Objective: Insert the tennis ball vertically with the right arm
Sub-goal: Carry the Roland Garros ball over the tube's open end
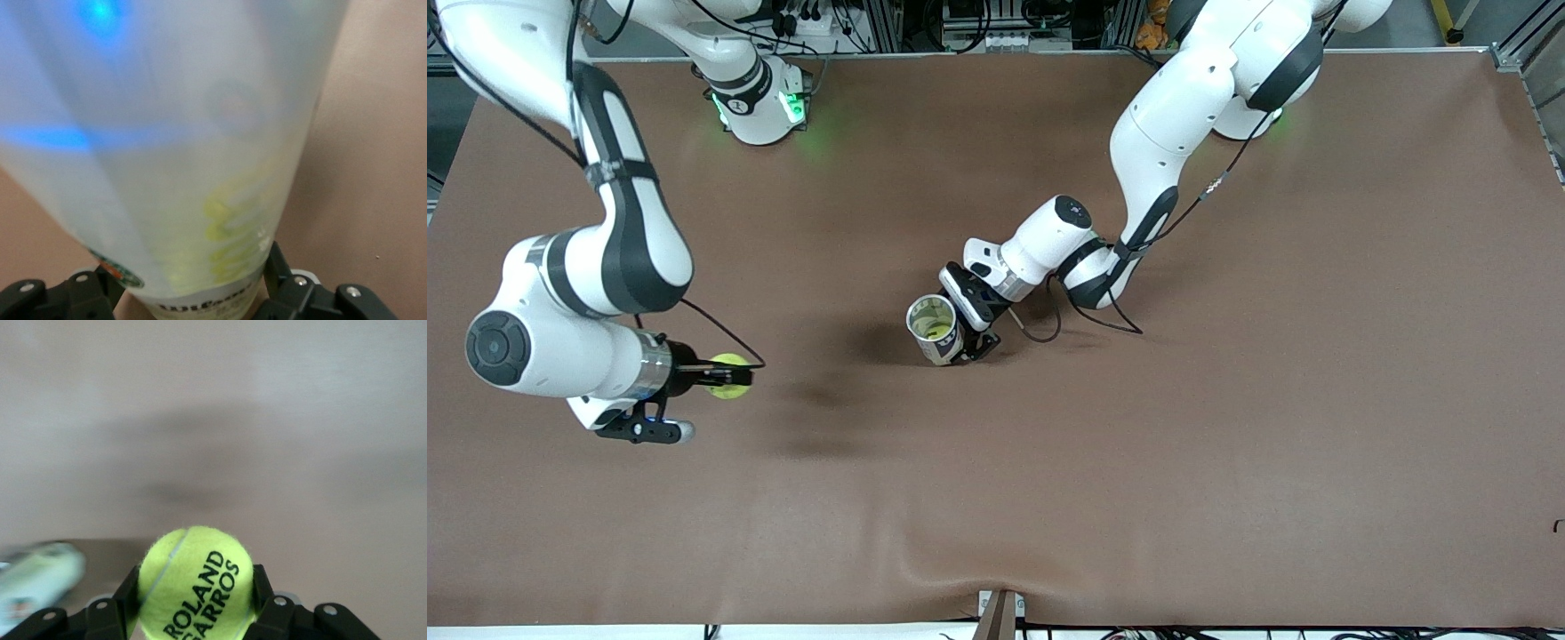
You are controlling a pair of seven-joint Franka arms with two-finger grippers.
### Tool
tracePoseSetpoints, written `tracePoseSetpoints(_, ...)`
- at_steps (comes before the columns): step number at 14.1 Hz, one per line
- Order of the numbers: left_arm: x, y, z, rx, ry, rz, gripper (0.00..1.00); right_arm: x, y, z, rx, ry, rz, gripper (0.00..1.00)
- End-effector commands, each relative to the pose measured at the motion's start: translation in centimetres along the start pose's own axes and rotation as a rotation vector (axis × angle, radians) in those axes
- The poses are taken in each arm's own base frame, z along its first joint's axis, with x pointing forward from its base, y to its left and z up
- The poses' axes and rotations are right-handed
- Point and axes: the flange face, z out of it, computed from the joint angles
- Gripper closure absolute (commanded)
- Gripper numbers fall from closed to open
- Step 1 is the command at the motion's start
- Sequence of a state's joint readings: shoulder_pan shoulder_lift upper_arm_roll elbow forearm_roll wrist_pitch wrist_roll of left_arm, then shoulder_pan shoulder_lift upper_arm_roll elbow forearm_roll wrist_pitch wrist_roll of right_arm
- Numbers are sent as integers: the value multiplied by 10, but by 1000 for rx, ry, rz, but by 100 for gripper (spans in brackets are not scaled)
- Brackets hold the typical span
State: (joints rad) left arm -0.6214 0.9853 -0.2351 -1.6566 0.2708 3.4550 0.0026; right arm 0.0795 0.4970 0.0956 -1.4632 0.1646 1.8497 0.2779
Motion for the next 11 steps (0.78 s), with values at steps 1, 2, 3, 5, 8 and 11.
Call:
tracePoseSetpoints(1, -1, 1, 3, 5, 17, 0, 17, -26, -94, -25, 61, 11, 161, 100)
tracePoseSetpoints(2, -1, 2, 3, 3, 17, 1, 17, -41, -127, -28, 62, 14, 214, 100)
tracePoseSetpoints(3, -1, 2, 3, 3, 17, 1, 17, -50, -146, -31, 65, 18, 234, 100)
tracePoseSetpoints(5, -1, 1, 3, 5, 17, 0, 17, -75, -186, -31, 68, 21, 249, 100)
tracePoseSetpoints(8, -4, 1, 3, 4, 14, -1, 17, -112, -240, -4, 32, 4, 261, 100)
tracePoseSetpoints(11, -4, 1, 3, 4, 14, -2, 17, -123, -254, 18, 0, -13, 276, 100)
